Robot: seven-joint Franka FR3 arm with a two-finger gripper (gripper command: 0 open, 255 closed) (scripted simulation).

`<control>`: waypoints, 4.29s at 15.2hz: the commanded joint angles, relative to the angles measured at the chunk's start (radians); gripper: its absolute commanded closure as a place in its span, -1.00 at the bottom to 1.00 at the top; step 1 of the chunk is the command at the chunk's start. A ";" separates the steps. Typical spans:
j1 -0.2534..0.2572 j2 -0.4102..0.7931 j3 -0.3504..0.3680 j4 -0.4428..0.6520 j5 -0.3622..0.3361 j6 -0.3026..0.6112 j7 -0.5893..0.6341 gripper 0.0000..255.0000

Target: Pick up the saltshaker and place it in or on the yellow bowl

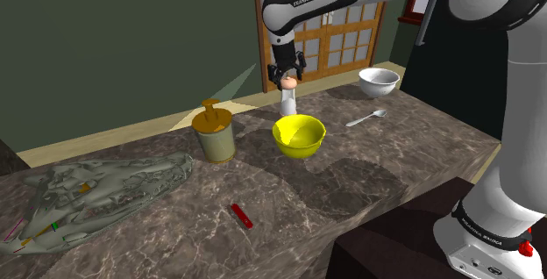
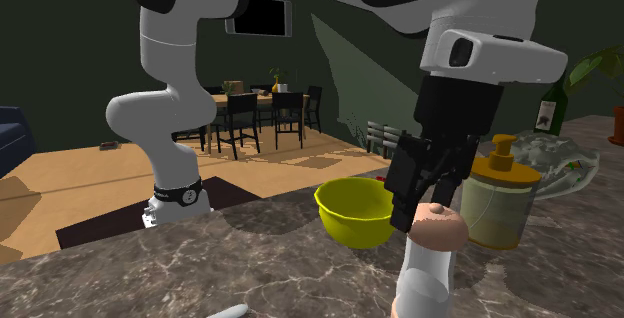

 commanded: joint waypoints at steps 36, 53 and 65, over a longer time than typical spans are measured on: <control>0.012 0.008 0.002 0.275 0.003 -0.265 -0.027 1.00; 0.052 -0.068 0.019 0.380 0.009 -0.450 0.006 1.00; 0.139 -0.402 0.097 0.080 0.075 -0.497 0.184 1.00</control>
